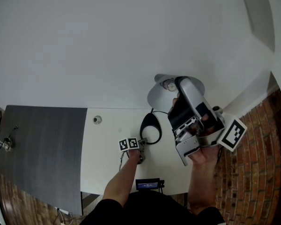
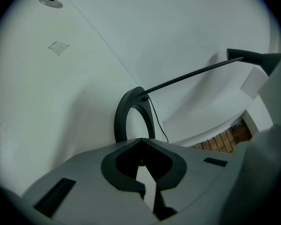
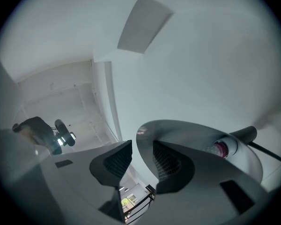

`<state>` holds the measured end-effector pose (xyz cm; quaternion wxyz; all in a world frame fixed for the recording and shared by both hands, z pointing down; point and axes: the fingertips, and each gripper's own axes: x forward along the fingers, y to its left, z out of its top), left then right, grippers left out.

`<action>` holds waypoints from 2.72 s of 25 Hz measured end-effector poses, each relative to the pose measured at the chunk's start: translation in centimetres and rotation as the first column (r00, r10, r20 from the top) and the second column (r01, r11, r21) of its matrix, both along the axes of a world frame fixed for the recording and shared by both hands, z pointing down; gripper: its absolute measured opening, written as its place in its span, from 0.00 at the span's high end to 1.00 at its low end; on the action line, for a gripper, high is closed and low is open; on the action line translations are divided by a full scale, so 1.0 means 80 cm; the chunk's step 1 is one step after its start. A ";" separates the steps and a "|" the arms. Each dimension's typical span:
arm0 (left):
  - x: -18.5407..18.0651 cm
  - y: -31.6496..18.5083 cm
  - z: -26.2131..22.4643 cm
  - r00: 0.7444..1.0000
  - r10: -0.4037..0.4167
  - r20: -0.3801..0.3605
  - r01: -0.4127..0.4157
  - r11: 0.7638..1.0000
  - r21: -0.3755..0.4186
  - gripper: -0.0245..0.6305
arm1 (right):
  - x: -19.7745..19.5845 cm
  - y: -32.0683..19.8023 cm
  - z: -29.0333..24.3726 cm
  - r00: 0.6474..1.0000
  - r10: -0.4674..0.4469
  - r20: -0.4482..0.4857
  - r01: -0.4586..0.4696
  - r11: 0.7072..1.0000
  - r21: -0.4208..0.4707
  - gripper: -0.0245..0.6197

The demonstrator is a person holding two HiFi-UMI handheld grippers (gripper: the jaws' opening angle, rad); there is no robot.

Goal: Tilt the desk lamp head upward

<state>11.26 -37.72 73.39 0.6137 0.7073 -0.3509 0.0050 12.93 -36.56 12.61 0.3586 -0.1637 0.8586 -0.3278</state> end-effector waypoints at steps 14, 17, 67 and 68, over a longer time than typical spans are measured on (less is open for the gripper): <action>-0.003 0.006 0.000 1.000 -0.003 -0.004 0.003 1.000 0.000 0.94 | -0.005 -0.004 -0.006 0.999 -0.012 0.050 0.014 0.999 -0.047 0.73; -0.003 0.006 -0.001 1.000 0.004 0.003 -0.004 1.000 0.001 0.94 | -0.004 -0.008 -0.007 0.997 -0.021 0.074 0.026 0.997 -0.070 0.73; -0.090 0.061 -0.033 0.922 -0.281 -0.267 0.300 0.953 0.034 0.94 | 0.079 0.100 0.269 0.976 -0.007 -0.217 -0.061 0.950 -0.307 0.73; -0.101 0.076 -0.048 0.911 -0.286 -0.296 0.314 0.948 0.050 0.94 | 0.084 0.104 0.290 0.977 -0.019 -0.212 -0.054 0.942 -0.330 0.73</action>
